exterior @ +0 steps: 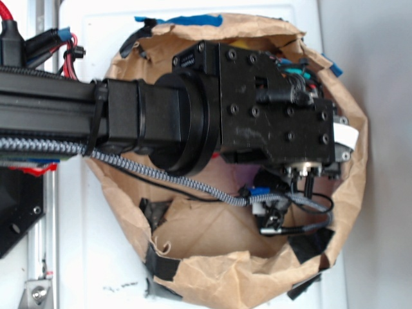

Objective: Grab the rock.

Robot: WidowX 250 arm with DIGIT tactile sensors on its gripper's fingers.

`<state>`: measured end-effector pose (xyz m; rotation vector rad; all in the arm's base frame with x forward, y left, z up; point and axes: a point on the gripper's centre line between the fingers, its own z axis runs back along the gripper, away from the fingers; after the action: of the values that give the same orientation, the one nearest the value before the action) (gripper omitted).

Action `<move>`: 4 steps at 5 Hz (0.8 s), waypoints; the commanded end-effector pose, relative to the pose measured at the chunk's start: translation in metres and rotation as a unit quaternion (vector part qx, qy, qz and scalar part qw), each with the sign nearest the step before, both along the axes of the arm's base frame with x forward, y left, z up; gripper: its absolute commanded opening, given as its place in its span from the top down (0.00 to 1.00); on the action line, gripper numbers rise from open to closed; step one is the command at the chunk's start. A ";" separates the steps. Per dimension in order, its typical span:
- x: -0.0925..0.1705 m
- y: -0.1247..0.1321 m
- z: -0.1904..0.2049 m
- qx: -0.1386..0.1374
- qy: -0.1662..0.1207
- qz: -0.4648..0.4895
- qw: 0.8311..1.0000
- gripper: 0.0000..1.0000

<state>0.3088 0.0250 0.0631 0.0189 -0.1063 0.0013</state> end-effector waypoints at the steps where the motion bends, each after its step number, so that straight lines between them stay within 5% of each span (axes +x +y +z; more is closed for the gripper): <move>1: -0.004 0.016 0.030 -0.042 -0.042 0.018 0.998 0.00; 4: 0.011 0.041 0.030 -0.048 -0.089 0.091 0.991 0.00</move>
<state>0.3142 0.0561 0.0746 -0.0774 -0.2237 0.1721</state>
